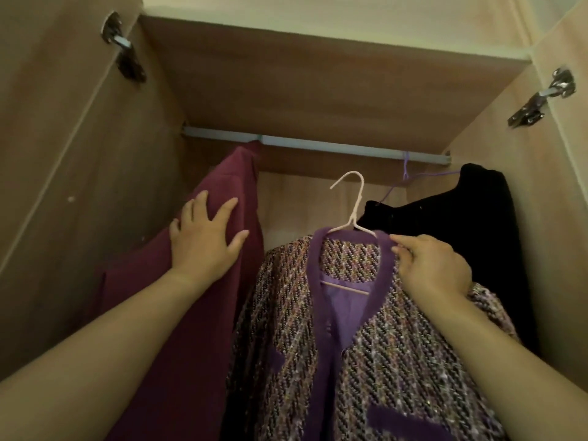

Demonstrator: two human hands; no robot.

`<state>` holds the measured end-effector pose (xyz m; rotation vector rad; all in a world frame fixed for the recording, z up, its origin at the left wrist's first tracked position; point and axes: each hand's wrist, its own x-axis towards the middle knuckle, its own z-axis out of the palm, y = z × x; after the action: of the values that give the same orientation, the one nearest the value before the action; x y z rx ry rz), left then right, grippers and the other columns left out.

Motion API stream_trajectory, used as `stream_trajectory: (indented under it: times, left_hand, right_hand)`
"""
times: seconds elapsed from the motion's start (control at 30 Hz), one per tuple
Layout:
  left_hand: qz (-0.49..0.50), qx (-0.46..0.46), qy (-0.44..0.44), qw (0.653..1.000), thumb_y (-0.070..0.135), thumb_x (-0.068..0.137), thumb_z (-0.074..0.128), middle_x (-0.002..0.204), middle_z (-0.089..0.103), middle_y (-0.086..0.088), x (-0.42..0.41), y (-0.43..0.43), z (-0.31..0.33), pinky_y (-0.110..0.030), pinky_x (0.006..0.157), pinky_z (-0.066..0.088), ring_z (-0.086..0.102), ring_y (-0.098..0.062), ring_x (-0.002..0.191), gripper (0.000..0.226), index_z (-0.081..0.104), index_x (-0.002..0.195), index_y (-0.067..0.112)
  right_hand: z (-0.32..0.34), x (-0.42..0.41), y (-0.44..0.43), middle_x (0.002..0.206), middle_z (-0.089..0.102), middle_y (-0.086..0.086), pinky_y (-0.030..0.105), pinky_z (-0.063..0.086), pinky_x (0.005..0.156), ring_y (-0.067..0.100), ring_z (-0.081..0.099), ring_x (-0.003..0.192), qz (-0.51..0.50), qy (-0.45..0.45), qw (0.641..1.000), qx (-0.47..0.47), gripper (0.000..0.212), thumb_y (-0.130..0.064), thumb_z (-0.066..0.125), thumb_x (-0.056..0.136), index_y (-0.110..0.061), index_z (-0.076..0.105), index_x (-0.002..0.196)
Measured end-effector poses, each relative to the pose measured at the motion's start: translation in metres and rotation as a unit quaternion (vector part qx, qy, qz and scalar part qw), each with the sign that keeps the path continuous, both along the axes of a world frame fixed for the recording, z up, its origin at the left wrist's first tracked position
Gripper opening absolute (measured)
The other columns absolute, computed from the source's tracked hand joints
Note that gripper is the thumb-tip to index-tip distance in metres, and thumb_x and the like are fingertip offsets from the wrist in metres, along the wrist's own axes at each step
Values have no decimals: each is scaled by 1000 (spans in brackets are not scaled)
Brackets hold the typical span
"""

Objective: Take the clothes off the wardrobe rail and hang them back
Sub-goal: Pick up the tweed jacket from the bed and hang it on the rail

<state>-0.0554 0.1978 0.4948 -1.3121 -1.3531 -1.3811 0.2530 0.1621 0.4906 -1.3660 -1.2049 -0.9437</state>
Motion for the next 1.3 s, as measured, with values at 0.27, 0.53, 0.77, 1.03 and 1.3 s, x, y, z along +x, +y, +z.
stream_trajectory:
  times: [0.27,0.53,0.77,1.03,1.3]
  left_hand:
    - [7,41,43,998,48,91,48,152,18,-9,-9,24,94,-55,105,28,16,-35,138,59,27,144,33]
    - [-25,78,61,995,40,92,52,136,38,-7,-16,53,135,-47,88,44,37,-29,125,46,42,134,25]
    - [-75,63,-7,995,32,91,54,120,58,-9,-30,82,161,-38,82,46,56,-32,107,35,55,124,19]
    - [-82,73,-28,994,26,93,52,119,59,-6,-41,119,142,-39,88,49,58,-28,107,30,60,121,20]
    - [-65,84,-28,994,22,92,53,117,57,-6,-40,125,143,-38,83,48,57,-28,105,28,61,119,19]
  right_hand:
    - [68,-55,33,117,62,-2,30,41,64,26,59,104,-13,-32,999,30,29,-35,42,97,-41,58,121]
    - [111,-66,80,116,63,-4,32,44,70,26,58,106,-30,-56,997,35,28,-36,44,96,-42,59,119]
    - [167,-52,106,118,61,-2,31,43,69,26,58,106,-61,-99,992,47,29,-33,44,95,-42,57,120]
    - [204,-39,123,111,63,-1,30,42,63,25,60,100,-99,-150,981,76,27,-33,49,94,-42,60,117]
    - [226,-54,137,108,63,9,33,41,65,34,61,97,-71,-171,980,75,26,-34,49,93,-32,65,112]
